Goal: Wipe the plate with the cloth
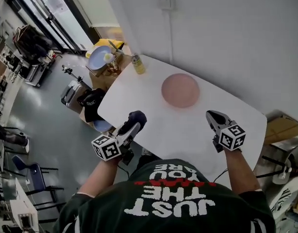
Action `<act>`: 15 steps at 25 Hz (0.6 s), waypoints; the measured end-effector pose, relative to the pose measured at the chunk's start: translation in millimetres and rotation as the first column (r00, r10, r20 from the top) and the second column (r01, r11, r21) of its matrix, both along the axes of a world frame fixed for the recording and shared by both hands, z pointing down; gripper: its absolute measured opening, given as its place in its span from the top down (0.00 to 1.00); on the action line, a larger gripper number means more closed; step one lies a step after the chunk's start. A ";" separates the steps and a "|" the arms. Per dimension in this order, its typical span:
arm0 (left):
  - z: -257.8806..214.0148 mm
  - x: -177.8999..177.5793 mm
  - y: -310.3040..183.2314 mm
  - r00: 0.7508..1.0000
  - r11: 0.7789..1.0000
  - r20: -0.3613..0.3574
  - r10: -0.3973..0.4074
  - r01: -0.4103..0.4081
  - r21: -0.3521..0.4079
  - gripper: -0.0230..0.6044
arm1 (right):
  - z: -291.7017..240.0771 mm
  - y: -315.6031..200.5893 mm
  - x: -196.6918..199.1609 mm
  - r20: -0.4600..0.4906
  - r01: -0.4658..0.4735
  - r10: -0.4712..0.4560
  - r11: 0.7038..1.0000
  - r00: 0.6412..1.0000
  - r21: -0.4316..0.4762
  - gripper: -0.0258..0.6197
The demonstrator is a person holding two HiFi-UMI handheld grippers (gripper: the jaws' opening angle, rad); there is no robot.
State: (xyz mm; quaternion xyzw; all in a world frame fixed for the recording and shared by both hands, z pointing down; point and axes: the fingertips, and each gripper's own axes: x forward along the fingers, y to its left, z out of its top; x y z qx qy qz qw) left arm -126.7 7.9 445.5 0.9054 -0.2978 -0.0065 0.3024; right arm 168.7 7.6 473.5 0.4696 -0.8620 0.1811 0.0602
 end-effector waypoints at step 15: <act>93.9 47.4 -194.1 0.911 0.903 0.006 0.413 -0.408 -0.133 0.88 | 84.5 -71.8 -1.9 -0.055 -0.399 0.400 0.878 0.915 -0.265 0.95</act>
